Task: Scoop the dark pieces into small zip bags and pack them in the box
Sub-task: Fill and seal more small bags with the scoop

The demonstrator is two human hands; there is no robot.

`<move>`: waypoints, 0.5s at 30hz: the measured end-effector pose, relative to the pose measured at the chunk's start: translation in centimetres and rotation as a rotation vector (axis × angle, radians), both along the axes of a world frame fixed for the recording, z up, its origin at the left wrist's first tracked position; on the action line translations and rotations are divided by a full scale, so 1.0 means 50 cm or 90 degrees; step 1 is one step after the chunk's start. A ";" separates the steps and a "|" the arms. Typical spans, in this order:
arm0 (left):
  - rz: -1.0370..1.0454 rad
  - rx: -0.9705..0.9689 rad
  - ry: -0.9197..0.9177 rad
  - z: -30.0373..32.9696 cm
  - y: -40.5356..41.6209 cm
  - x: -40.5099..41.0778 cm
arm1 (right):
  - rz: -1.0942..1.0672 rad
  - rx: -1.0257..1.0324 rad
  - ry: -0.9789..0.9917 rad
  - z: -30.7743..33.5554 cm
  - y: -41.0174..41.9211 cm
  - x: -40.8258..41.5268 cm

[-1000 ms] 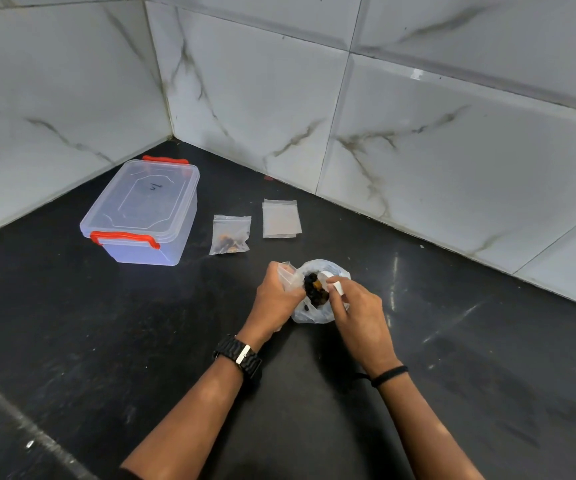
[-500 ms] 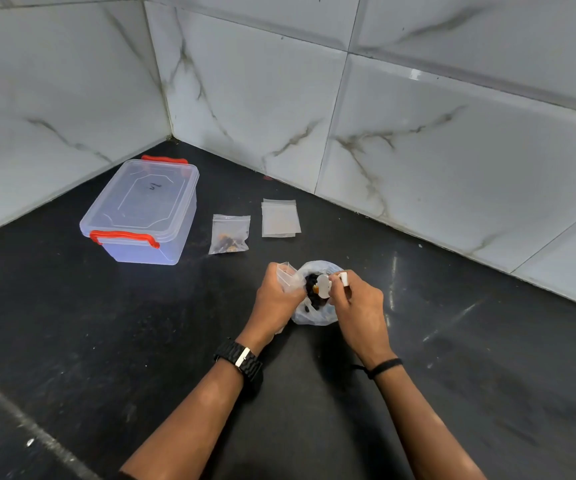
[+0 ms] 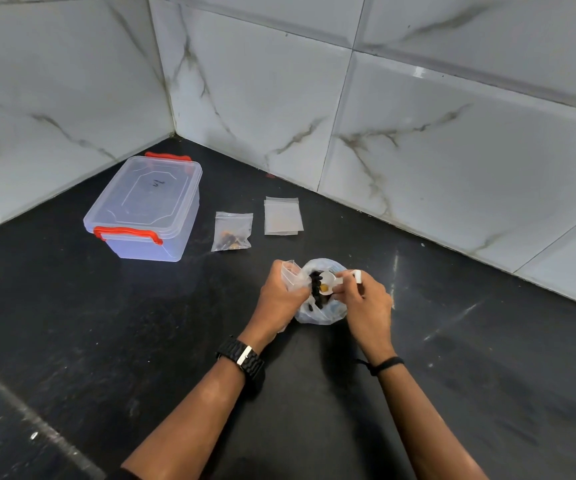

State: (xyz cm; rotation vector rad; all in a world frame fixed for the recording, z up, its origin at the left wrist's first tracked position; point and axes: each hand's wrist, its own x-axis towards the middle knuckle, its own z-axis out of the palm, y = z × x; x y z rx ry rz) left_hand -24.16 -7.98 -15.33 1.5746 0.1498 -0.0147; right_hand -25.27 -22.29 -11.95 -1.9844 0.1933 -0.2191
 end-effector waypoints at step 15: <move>-0.047 0.035 0.000 0.009 0.008 -0.006 | -0.044 0.200 0.022 -0.003 -0.017 -0.006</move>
